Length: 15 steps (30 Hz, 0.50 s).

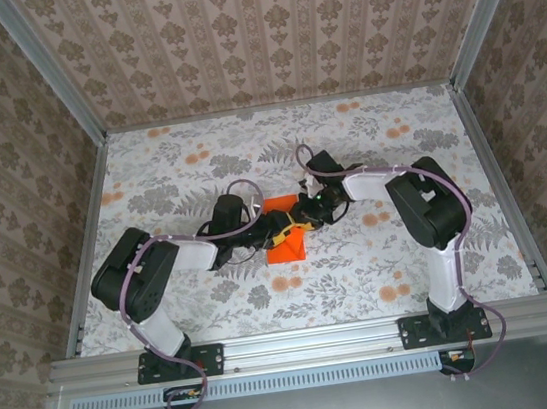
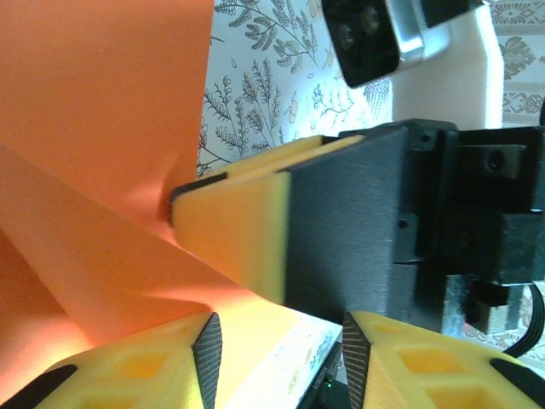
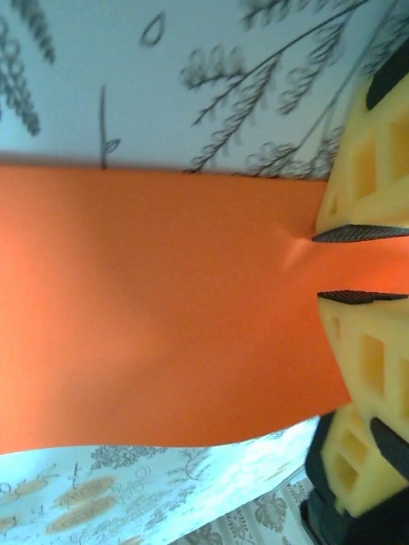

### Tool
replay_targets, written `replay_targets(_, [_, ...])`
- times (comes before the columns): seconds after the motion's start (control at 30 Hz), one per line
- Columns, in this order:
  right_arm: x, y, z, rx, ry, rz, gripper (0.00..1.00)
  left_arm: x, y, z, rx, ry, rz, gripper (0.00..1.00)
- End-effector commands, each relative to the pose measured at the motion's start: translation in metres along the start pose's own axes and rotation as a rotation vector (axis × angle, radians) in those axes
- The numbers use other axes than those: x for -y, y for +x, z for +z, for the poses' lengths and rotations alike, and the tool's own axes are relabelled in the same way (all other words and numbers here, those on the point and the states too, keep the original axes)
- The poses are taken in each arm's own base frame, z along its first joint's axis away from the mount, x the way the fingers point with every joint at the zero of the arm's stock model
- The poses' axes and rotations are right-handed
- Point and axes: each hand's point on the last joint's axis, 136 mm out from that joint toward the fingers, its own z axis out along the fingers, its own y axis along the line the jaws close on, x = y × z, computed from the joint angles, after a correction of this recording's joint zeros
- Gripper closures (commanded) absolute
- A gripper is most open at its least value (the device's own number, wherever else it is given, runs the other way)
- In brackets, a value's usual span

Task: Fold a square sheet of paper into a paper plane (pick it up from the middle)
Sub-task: Fold the triangle a second time at the center of the table.

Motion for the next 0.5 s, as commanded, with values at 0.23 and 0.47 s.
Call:
replay_targets(0.23, [-0.014,0.008,-0.036,0.058,-0.135,-0.045,0.64,-0.011,-0.002,-0.005,0.022,-0.015,-0.021,0.57])
replay_targets(0.47, [-0.02,0.026,-0.027,0.032,-0.192,-0.081,0.58,-0.015,-0.005,-0.007,0.048,-0.03,-0.029,0.57])
